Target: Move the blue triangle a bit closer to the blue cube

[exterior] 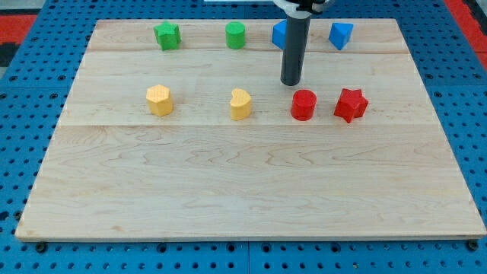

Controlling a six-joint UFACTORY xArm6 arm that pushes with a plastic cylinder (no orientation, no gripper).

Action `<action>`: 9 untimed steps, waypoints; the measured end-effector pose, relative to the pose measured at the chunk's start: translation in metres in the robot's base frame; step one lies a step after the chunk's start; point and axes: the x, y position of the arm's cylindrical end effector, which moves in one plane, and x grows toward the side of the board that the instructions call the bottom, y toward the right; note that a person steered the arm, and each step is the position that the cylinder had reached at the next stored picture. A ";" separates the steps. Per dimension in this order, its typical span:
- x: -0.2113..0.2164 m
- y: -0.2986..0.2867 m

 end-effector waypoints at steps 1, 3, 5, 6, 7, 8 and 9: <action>0.000 0.000; 0.000 0.000; 0.000 -0.005; 0.000 -0.006; 0.000 -0.007; 0.000 -0.021; 0.000 -0.037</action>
